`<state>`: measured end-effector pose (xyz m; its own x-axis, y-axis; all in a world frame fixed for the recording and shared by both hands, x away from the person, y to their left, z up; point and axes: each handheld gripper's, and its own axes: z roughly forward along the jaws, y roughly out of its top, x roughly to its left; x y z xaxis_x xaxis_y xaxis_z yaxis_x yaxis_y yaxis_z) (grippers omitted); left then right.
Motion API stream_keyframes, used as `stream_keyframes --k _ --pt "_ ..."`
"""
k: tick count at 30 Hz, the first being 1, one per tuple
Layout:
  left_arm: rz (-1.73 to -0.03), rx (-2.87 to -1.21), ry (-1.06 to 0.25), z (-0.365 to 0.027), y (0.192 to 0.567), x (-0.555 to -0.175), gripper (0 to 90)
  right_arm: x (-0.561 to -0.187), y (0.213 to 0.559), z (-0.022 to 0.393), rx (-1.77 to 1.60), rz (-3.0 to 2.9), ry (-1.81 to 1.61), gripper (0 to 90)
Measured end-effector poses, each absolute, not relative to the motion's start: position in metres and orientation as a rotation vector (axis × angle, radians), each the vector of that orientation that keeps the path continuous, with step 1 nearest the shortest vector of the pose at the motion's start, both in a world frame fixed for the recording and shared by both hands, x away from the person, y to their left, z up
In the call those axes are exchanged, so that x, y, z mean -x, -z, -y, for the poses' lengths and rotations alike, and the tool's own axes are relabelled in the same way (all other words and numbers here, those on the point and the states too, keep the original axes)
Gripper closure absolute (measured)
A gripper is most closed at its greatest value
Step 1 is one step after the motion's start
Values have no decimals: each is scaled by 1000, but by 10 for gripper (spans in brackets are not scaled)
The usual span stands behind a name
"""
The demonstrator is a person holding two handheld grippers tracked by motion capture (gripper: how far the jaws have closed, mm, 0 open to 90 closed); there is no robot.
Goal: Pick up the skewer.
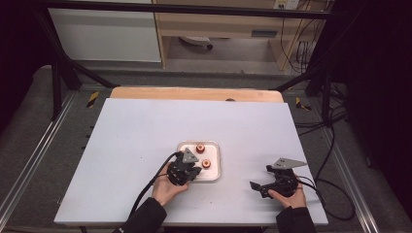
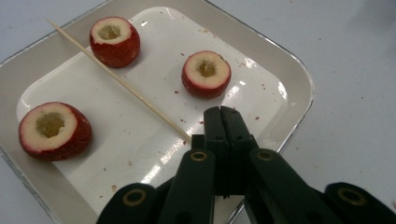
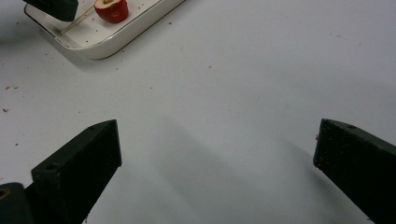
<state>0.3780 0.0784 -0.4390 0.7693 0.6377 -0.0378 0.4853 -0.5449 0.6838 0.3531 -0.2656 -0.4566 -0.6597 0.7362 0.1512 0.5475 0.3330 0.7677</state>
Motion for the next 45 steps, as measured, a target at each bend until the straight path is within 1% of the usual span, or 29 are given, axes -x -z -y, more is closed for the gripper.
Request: stream_keyframes --k 10,19,27,29,33,34,35,36,38,45 --pt "-820 -2301 -287 -80 441 -376 900 -353 457 265 -1167 -2374 -1230 14" --pt "-851 -2318 -318 -99 439 -373 900 -353 457 265 -1169 -2378 -1225 14" --pt "-885 -2277 -335 -111 435 -374 897 -353 457 265 -1171 -2377 -1227 14" --pt "-906 -2245 -338 -112 430 -375 864 -353 457 265 -1170 -2377 -1225 14" --pt "-982 -2194 -370 -110 425 -380 743 -353 457 265 -1170 -2377 -1228 14" --pt "-1006 -2188 -387 -109 425 -382 695 -353 458 265 -1170 -2378 -1228 14" --pt "-1032 -2184 -407 -107 426 -384 674 -353 458 265 -1170 -2378 -1227 14" --pt "-1049 -2180 -426 -106 427 -386 666 -353 458 265 -1169 -2378 -1228 14" --pt "-1096 -2169 -418 -105 430 -390 655 -353 457 265 -1169 -2377 -1228 14" --pt "-1151 -2175 -440 -99 437 -391 722 -353 458 265 -1168 -2379 -1231 14"
